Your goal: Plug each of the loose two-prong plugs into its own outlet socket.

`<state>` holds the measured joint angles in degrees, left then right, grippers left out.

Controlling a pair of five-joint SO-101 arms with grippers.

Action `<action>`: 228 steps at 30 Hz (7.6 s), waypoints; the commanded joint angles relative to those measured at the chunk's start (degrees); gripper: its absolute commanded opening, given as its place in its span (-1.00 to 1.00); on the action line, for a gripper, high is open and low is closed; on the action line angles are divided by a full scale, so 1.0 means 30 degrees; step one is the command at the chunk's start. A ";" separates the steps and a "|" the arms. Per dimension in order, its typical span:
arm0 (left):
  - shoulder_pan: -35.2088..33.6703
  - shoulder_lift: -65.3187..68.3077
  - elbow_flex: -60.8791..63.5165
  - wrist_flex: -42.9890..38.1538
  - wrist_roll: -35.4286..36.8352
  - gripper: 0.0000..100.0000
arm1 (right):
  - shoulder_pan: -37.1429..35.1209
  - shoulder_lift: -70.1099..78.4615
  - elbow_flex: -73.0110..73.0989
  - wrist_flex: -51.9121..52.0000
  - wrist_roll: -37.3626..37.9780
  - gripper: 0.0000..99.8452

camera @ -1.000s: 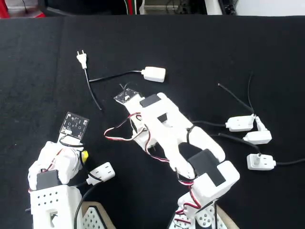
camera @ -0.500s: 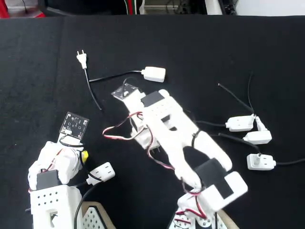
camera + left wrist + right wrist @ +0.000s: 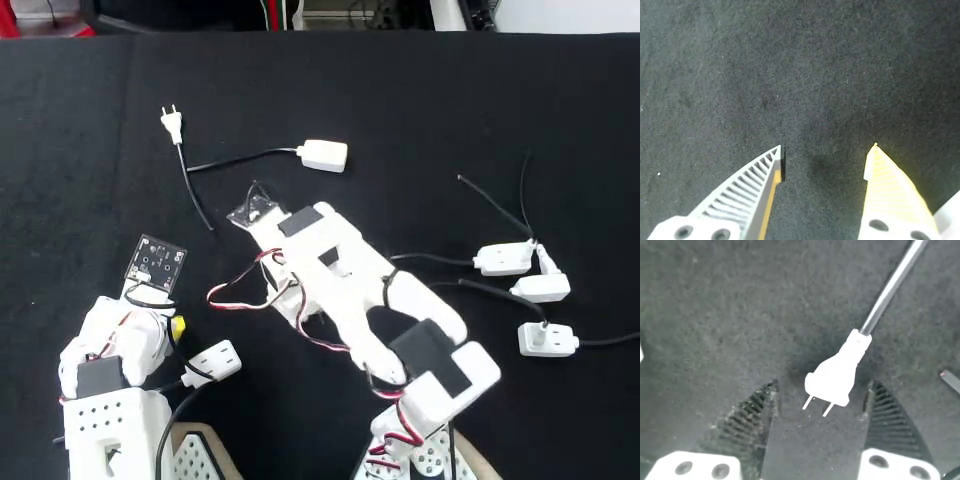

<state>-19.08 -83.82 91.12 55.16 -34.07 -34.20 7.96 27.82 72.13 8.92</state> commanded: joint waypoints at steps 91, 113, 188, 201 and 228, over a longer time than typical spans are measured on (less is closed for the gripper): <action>0.0190 -0.0176 -0.0132 0.0000 -0.0117 -0.47 | 0.0733 0.1216 -0.0718 -0.1700 -0.0733 -0.94; 0.0132 -0.0176 -0.0132 0.0117 -0.0586 -0.47 | 0.2901 -0.0806 0.0923 0.0791 0.4952 -0.67; 0.0073 -0.0176 -0.0132 0.0147 -0.0733 -0.47 | 0.1114 -0.4088 -0.5172 0.4894 0.2637 -0.98; 0.1421 -0.0205 -0.0161 0.0000 0.0029 -0.47 | -0.2198 -1.4696 0.4615 -0.7033 -0.5216 -0.98; 0.9216 -0.7121 -0.1040 0.0176 0.6242 -0.47 | -0.4689 -2.3663 1.4784 -1.5619 -0.9670 -0.98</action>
<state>7.47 -94.20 84.62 55.43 -15.69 -46.15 -57.63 71.34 26.68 -19.21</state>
